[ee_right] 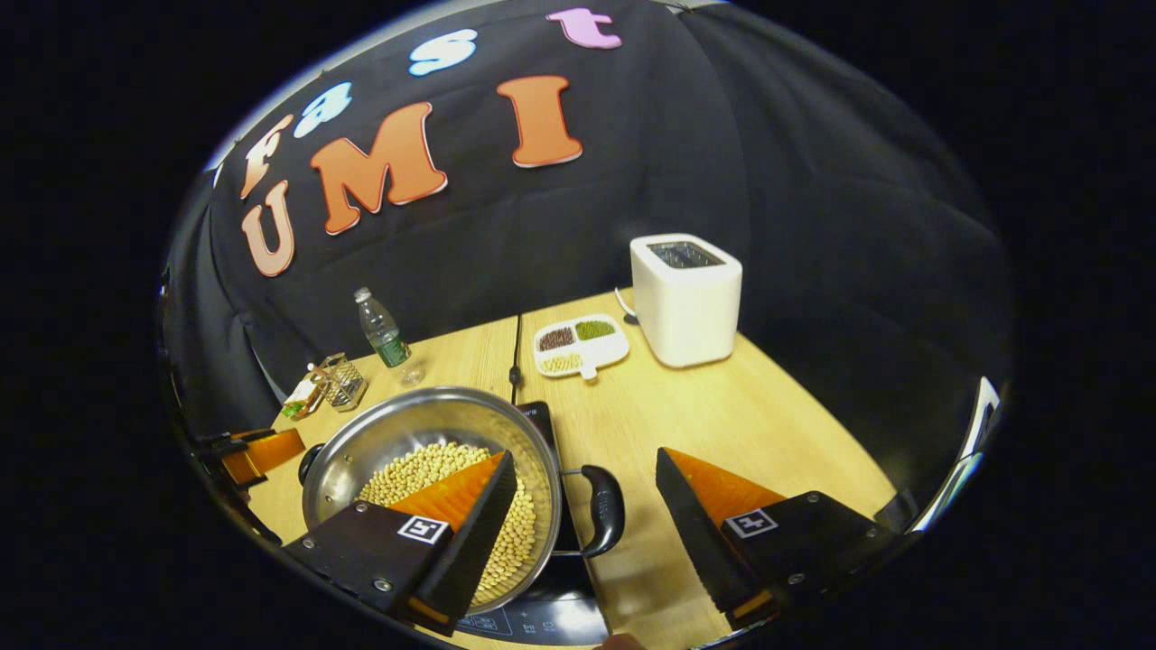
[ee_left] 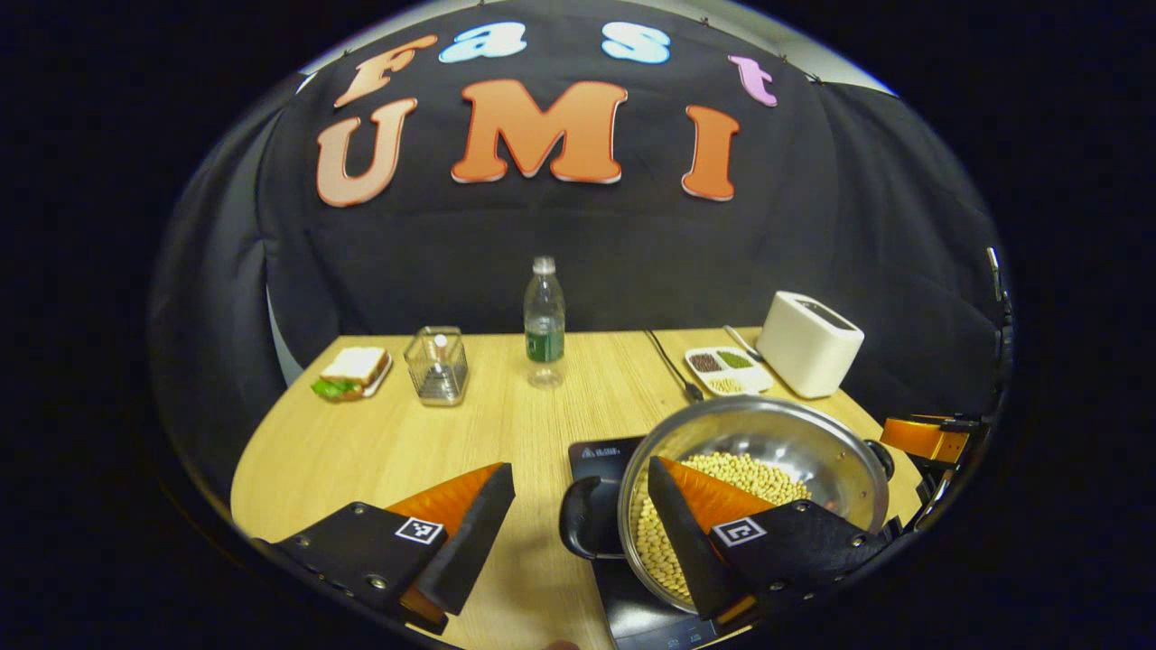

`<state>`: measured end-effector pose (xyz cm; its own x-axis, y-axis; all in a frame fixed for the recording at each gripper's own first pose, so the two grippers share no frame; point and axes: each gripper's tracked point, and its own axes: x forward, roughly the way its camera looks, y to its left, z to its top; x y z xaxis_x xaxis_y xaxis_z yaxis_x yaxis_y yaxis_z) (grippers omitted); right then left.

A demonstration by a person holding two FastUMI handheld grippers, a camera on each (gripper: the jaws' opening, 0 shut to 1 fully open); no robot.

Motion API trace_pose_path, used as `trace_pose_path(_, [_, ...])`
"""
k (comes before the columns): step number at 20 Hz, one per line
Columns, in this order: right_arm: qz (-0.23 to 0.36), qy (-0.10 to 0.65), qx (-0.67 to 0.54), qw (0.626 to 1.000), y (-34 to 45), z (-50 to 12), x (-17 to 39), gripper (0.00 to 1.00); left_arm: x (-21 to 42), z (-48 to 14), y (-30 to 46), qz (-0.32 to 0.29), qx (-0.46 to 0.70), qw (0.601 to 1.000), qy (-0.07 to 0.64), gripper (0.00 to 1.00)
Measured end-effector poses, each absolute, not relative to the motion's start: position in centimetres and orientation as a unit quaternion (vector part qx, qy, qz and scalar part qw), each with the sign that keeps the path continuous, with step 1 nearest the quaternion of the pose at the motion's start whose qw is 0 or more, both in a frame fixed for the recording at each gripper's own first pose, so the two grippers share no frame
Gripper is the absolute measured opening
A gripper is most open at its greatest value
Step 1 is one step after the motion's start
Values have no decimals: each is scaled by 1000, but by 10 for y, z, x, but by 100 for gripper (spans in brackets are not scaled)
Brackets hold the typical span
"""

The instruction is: First push the handle of the pot to place it horizontally, then grasp the pot with both hands and set it on the induction cooktop.

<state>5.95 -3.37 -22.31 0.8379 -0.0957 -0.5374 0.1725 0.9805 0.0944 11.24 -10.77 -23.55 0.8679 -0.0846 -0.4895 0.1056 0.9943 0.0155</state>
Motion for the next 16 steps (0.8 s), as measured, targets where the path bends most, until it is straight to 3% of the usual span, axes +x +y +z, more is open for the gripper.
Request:
trace_pose_path(7, [-54,104,9,993,-26,-66,43,95,89,-67,-82,-19,1,995,94,92])
trace_pose_path(9, [-41,77,7,996,-20,-31,29,100,77,-26,-69,-13,-33,997,68,92])
trace_pose_path(10, [-32,67,10,997,-15,-17,22,95,71,-8,-57,-4,-36,998,55,91])
trace_pose_path(15, [-6,21,39,999,-14,34,-8,95,43,61,-7,51,-18,998,-15,90])
trace_pose_path(16, [-8,10,45,999,-17,41,-13,100,37,66,-1,60,-18,998,-23,90])
